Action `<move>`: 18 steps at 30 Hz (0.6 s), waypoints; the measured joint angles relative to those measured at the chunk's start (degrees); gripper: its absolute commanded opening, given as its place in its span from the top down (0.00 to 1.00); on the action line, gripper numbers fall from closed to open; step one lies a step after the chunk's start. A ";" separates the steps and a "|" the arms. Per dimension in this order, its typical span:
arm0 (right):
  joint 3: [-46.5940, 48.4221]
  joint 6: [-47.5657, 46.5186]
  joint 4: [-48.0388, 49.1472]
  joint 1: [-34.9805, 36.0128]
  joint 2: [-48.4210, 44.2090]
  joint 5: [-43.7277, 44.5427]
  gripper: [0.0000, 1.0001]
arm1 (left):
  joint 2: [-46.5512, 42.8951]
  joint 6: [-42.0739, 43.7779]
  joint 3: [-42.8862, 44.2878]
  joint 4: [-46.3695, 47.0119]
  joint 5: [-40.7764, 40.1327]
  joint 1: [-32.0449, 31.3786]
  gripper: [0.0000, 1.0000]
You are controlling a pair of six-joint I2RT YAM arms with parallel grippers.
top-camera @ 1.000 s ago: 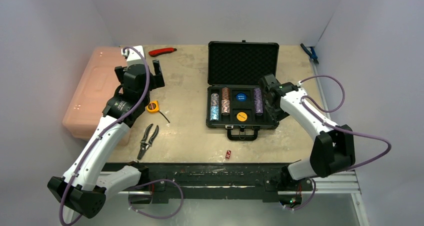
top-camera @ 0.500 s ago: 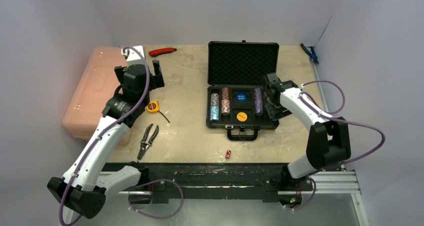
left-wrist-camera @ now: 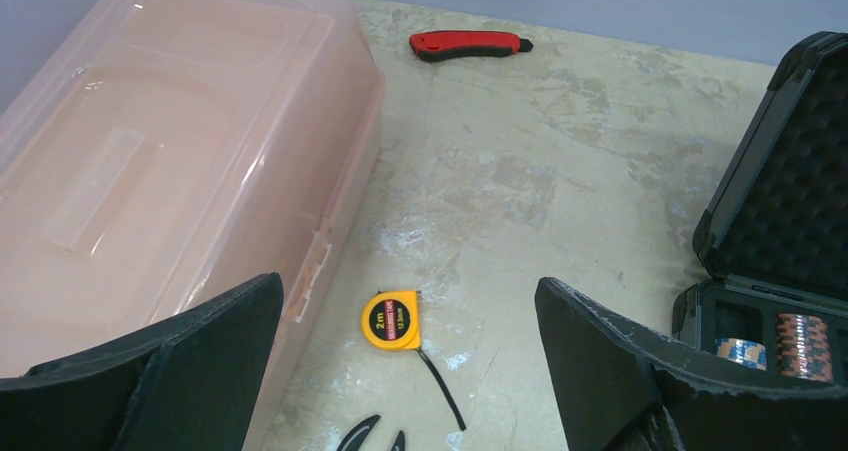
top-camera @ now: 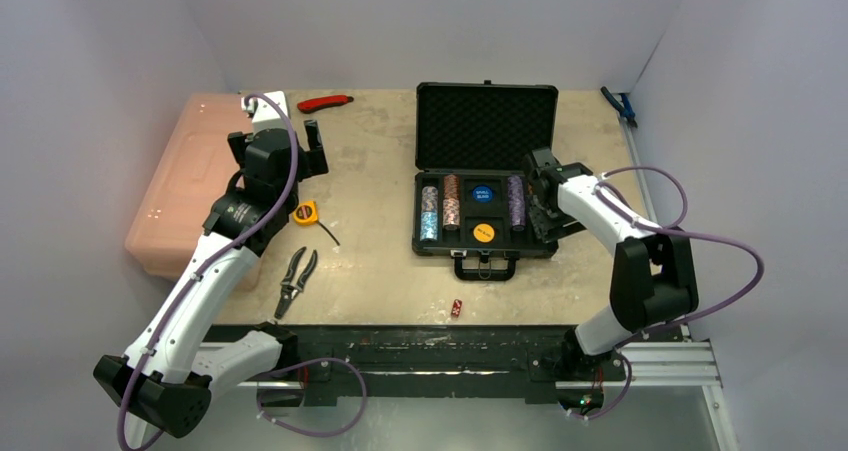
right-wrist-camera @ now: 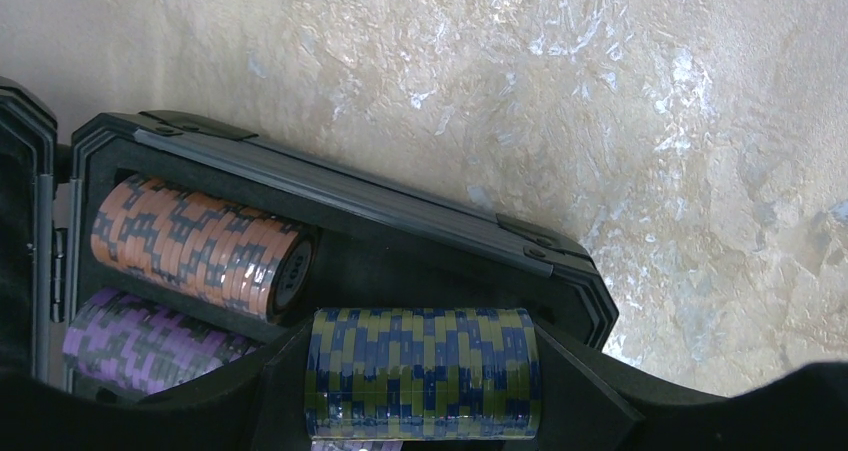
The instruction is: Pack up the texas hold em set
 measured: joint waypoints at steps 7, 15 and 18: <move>-0.02 -0.15 0.59 -0.17 1.36 -0.11 0.19 | 0.00 0.00 0.00 0.00 0.00 0.00 0.02; 0.00 -0.55 1.40 -0.37 1.36 -0.28 0.14 | 0.00 0.02 0.00 0.00 0.00 0.00 0.03; -0.02 -0.90 1.60 -0.37 1.33 -0.52 0.13 | 0.00 0.02 0.00 0.00 0.00 0.00 0.03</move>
